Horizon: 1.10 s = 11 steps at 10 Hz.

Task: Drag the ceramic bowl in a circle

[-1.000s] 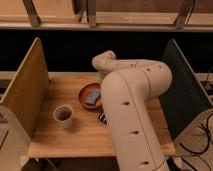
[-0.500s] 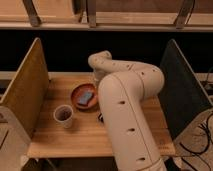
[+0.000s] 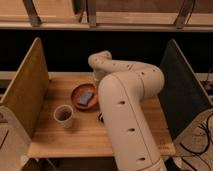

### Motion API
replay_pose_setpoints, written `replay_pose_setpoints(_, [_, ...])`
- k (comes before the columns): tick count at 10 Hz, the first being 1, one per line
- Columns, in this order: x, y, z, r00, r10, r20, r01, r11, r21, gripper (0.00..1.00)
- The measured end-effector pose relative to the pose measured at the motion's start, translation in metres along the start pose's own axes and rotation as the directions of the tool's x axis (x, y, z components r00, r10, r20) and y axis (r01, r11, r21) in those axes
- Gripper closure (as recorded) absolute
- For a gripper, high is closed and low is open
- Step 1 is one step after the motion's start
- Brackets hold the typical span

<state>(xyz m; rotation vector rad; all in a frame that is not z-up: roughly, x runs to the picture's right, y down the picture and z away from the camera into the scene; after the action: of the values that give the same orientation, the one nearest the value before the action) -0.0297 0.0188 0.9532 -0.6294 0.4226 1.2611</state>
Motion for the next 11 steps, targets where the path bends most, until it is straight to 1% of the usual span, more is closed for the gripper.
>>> replay_pose_setpoints(6, [0.0006,-0.0005,0.0009,1.000,0.001,-0.002,-0.001,1.000,0.000,0.94])
replay_pose_setpoints(7, [0.0007,-0.0005,0.0010,1.000,0.001,-0.002,-0.001,1.000,0.000,0.98])
replay_pose_setpoints(8, [0.0007,-0.0005,0.0010,1.000,0.001,-0.002,-0.001,1.000,0.000,1.00])
replay_pose_setpoints(9, [0.0006,-0.0005,0.0009,1.000,0.001,-0.002,-0.001,1.000,0.000,0.97])
replay_pose_setpoints(10, [0.0007,-0.0005,0.0010,1.000,0.001,-0.002,-0.001,1.000,0.000,0.89])
replay_pose_setpoints(11, [0.0007,-0.0004,0.0010,1.000,0.001,-0.002,-0.001,1.000,0.000,0.76])
